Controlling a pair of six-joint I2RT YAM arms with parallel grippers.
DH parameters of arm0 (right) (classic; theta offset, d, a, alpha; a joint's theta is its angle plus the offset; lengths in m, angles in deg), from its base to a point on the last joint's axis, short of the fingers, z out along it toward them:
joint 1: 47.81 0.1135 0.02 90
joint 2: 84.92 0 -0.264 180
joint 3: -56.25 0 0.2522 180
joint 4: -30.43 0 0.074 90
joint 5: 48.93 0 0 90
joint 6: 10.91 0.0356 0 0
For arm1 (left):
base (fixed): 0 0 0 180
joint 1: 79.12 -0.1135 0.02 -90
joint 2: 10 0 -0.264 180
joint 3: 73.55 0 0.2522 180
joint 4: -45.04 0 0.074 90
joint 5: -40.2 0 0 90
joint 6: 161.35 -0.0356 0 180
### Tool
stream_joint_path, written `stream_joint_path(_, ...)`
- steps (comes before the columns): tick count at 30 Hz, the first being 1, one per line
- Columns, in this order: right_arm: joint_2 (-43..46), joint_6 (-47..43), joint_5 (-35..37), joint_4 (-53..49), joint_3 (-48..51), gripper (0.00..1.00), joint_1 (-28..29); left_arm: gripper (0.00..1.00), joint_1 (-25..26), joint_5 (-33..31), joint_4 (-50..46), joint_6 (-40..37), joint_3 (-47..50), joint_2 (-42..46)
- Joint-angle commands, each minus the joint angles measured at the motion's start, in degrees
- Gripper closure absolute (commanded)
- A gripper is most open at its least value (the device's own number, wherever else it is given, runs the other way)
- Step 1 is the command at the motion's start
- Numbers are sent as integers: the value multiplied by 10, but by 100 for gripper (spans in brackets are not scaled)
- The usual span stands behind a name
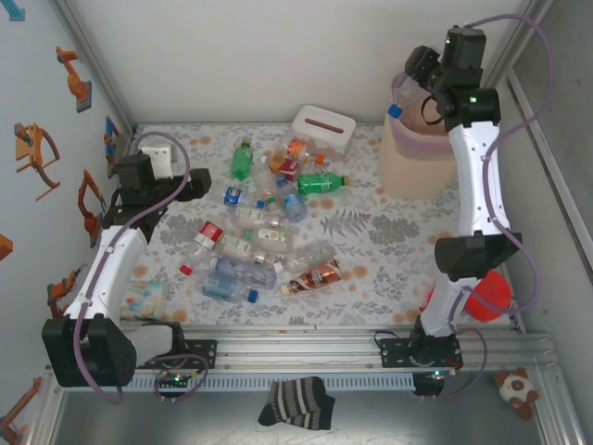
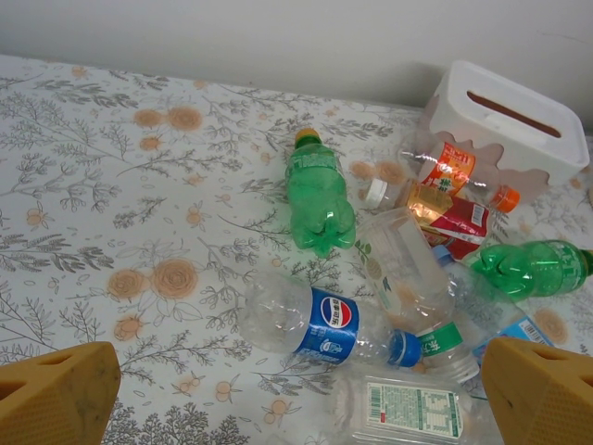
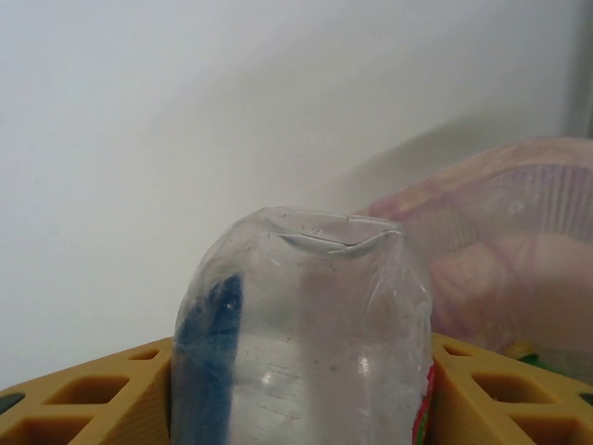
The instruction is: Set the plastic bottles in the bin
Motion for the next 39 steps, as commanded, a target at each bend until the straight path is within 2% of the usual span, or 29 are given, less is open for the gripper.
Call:
stream_joint_path(1, -12, 84, 54, 55, 16, 42, -27, 0, 4, -3, -8, -8, 1, 9)
stream_joint_path(8, -49, 198, 103, 78, 32, 43, -61, 0, 4, -7, -9, -10, 2, 11)
stream_joint_path(16, -109, 296, 165, 73, 35, 43, -64, 0, 4, -7, -10, -10, 2, 11)
stream_joint_path(23, -138, 389, 196, 56, 72, 43, -64, 0, 5, -11, -11, -12, 3, 11)
stream_joint_path(29, -174, 444, 196, 29, 82, 42, -64, 0, 5, -11, -11, -12, 3, 7)
stream_joint_path(35, -199, 463, 194, 19, 82, 37, -64, 0, 6, -11, -11, -12, 3, 4)
stream_joint_path(39, -201, 465, 195, 11, 77, 27, -64, 0, 6, -13, -10, -12, 3, 6)
